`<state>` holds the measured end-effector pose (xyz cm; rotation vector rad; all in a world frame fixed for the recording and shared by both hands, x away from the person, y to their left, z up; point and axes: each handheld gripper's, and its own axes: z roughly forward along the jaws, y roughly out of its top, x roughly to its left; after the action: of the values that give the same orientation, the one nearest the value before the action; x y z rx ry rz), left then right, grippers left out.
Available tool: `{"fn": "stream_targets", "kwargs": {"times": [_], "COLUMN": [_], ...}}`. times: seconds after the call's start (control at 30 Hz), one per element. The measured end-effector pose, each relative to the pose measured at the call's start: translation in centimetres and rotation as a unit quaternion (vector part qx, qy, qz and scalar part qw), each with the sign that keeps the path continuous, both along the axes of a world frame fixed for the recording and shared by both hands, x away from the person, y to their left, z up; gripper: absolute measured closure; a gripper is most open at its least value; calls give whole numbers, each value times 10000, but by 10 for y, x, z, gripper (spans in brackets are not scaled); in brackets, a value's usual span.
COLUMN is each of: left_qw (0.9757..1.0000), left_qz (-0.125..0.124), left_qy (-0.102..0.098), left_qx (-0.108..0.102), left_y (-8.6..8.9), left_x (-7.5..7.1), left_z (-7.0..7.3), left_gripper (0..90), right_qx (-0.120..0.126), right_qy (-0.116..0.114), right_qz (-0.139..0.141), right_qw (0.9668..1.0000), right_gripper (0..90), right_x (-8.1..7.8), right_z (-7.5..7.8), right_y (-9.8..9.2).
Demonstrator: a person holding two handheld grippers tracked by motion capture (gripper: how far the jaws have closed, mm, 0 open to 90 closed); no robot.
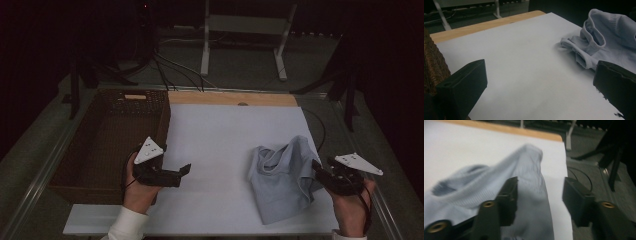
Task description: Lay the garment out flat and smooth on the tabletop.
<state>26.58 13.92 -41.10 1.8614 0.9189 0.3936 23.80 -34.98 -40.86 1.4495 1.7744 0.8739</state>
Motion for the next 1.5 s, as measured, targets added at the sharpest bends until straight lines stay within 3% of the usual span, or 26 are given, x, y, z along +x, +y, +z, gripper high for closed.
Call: {"fn": "stream_targets", "kwargs": {"times": [0.2, 0.43, 0.8, 1.23, 1.5], "left_qw": [10000, 9998, 9990, 9980, 9975], "left_qz": [-2, -136, -422, -581, -683], "left_qy": [-49, -123, -152, -154, -93], "left_qx": [-16, -17, -13, -184, -183], "left_y": [-2, -16, -47, -80, -103], "left_x": [-1, -5, -6, 0, 2], "left_z": [2, 4, 0, -12, -22], "left_gripper": [2, 2, 2, 2, 18], "right_qx": [167, 208, 140, 98, -3], "right_qy": [-217, -191, -8, 108, 157], "right_qz": [214, 542, 1011, 1199, 1362], "right_qw": [9994, 9981, 9948, 9927, 9906], "right_gripper": [279, 230, 205, 218, 274], "right_x": [-1, 1, 7, 9, 10], "right_z": [6, 6, -7, -15, -19], "right_y": [7, 20, 41, 47, 53]}}
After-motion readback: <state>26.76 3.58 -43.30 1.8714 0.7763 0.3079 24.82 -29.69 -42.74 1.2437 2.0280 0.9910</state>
